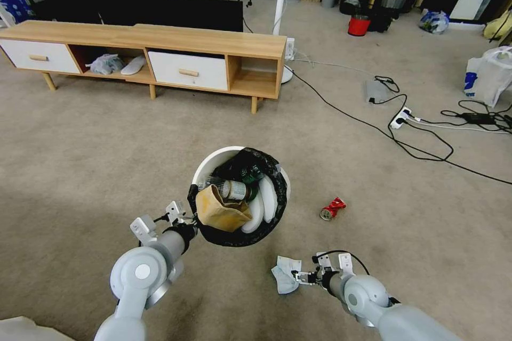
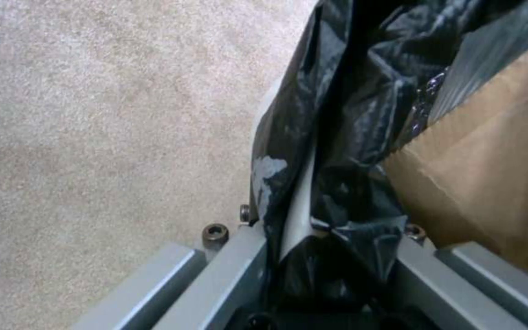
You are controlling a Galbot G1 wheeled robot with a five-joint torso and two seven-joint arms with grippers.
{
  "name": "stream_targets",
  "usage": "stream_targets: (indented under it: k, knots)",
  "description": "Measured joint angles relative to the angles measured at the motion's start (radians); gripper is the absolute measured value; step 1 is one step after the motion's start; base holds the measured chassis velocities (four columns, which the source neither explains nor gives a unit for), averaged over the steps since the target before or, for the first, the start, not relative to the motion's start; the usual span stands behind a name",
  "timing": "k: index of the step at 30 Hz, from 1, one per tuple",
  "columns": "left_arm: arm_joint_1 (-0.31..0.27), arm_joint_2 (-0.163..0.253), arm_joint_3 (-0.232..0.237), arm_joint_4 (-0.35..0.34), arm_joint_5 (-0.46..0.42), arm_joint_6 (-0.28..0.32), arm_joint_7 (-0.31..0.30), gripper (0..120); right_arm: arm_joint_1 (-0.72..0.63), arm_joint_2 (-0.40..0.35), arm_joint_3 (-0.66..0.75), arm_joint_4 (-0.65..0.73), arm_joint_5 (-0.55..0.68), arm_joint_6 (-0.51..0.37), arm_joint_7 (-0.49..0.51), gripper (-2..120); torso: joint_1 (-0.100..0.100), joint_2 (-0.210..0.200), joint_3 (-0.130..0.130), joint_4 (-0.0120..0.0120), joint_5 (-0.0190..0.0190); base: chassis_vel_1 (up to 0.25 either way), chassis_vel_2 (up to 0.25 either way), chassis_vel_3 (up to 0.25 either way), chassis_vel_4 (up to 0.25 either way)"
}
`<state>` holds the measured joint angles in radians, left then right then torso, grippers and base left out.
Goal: Pick up the trash bin and place the garbage on the floor into it.
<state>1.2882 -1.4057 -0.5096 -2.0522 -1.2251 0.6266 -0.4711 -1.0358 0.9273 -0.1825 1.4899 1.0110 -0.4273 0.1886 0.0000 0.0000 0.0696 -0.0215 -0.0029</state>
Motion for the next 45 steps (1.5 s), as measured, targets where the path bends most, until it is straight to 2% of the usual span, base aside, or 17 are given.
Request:
stream_targets:
  k: [21, 36, 45]
  knots:
    - [0.001, 0.007, -0.018, 0.002, -0.003, 0.000, -0.001, 0, 0.049, 0.069, -0.061, -0.064, -0.010, 0.011, -0.019, 100, 0.000, 0.000, 0.000, 0.0000, -0.0001, 0.000, 0.000, 0.000, 0.000]
    - [-0.013, 0.023, -0.016, 0.026, -0.015, -0.001, 0.003, 0, 0.094, 0.136, -0.102, -0.115, -0.009, 0.027, -0.032, 100, 0.000, 0.000, 0.000, 0.0000, -0.0002, 0.000, 0.000, 0.000, 0.000]
    - [-0.017, 0.029, -0.015, 0.033, -0.019, -0.004, 0.007, 0, 0.096, 0.148, -0.110, -0.119, -0.009, 0.031, -0.027, 100, 0.000, 0.000, 0.000, 0.0000, -0.0002, 0.000, 0.000, 0.000, 0.000]
